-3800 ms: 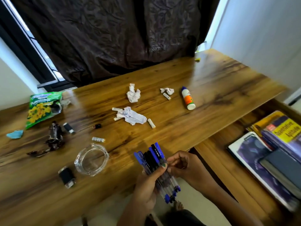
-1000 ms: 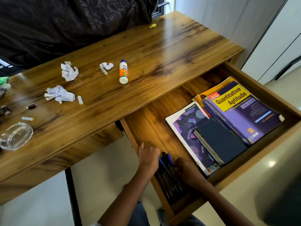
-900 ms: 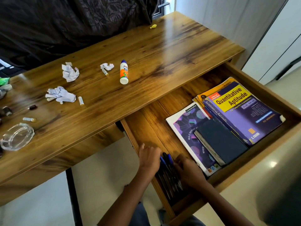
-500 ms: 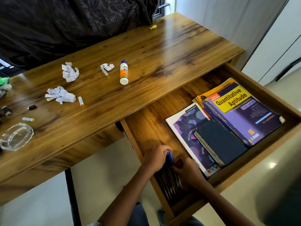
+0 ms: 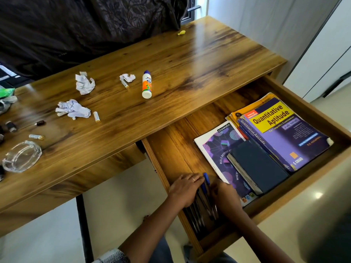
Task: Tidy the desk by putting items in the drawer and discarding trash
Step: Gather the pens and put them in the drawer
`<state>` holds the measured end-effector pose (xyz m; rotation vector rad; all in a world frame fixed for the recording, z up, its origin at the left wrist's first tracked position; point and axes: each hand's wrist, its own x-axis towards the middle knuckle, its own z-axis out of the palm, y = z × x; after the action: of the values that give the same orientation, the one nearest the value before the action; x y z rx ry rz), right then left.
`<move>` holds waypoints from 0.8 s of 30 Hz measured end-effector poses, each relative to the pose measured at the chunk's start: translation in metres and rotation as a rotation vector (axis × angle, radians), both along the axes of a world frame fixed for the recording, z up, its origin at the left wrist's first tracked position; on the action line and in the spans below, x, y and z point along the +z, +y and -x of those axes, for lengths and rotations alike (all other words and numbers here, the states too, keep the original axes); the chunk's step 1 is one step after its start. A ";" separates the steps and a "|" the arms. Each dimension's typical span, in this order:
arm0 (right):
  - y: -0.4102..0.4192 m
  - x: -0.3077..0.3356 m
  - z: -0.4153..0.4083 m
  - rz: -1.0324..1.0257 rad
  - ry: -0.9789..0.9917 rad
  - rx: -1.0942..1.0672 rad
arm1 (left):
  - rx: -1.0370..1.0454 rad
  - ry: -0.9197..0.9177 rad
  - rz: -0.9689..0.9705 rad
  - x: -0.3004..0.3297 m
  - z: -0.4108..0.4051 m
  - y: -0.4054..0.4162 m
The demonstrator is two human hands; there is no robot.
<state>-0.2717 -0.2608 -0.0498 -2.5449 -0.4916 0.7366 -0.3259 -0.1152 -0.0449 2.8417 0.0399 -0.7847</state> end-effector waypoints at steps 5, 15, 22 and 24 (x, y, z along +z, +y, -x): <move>0.002 -0.004 0.003 -0.048 0.010 0.134 | 0.060 0.035 0.042 0.008 0.003 -0.001; 0.007 -0.003 0.005 -0.031 0.029 0.252 | 0.305 -0.025 -0.003 0.029 -0.002 -0.005; 0.005 -0.002 0.004 -0.040 0.091 0.259 | 0.257 -0.027 -0.122 0.028 0.003 -0.008; 0.004 -0.001 0.006 -0.049 0.094 0.273 | 0.255 -0.027 -0.141 0.028 0.004 -0.009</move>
<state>-0.2774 -0.2563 -0.0511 -2.4113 -0.8254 0.9231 -0.3296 -0.1238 -0.0168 2.8959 0.4619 -0.7127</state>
